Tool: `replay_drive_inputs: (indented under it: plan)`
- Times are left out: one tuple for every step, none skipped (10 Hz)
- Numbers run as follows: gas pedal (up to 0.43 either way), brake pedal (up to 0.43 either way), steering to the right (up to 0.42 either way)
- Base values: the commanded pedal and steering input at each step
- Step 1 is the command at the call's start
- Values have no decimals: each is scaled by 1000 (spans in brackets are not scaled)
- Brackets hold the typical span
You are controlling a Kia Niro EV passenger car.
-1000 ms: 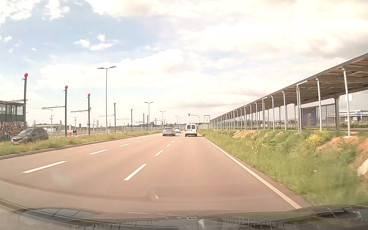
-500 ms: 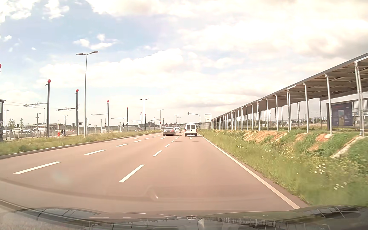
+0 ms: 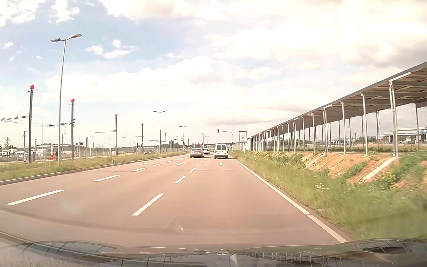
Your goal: Follow the waypoints while adhering to traffic rules and regulations
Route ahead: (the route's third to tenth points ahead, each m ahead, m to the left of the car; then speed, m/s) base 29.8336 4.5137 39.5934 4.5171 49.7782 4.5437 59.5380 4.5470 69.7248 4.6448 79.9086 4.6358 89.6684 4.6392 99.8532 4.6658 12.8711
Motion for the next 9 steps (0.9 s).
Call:
replay_drive_inputs:
  plan:
    - [67, 0, 0]
    - [67, 0, 0]
    - [67, 0, 0]
    - [67, 0, 0]
    - [67, 0, 0]
    - [59, 0, 0]
    - [59, 0, 0]
    - [59, 0, 0]
    - [59, 0, 0]
